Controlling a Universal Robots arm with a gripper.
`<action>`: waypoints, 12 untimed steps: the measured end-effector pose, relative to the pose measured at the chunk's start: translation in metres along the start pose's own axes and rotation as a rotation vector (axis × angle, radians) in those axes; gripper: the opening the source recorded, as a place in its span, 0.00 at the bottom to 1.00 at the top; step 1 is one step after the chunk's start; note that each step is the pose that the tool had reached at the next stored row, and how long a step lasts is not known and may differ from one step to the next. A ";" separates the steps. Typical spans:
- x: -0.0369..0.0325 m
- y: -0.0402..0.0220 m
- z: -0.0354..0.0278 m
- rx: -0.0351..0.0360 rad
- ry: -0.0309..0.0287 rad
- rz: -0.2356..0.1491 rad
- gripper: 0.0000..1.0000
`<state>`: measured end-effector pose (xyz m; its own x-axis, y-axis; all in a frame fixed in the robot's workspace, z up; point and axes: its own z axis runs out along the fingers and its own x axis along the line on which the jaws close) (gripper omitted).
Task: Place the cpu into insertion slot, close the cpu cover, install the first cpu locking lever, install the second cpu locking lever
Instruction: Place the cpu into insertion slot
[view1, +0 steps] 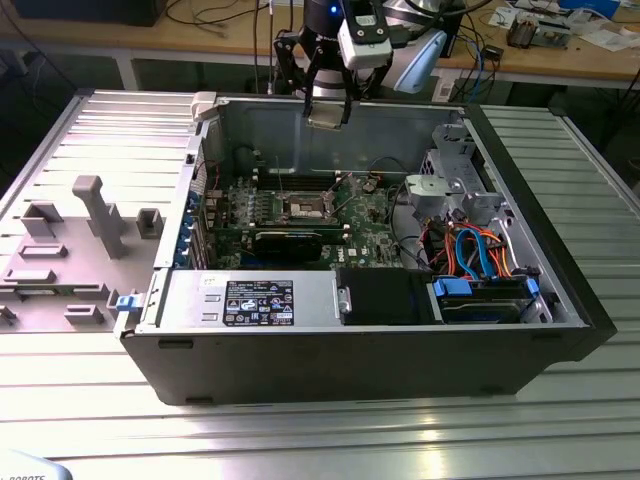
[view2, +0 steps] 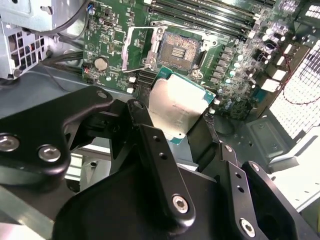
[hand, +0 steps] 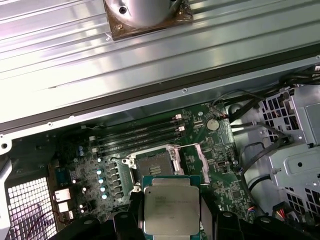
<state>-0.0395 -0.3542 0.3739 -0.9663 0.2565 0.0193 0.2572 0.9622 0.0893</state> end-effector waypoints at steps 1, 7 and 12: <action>0.0000 0.0000 0.0000 -0.0002 -0.0006 0.007 0.54; 0.0000 0.0000 0.0003 -0.0017 -0.0079 0.089 0.54; 0.0000 0.0000 0.0003 -0.0022 -0.0101 0.113 0.54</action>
<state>-0.0395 -0.3542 0.3736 -0.9311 0.3642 0.0193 0.3644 0.9269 0.0893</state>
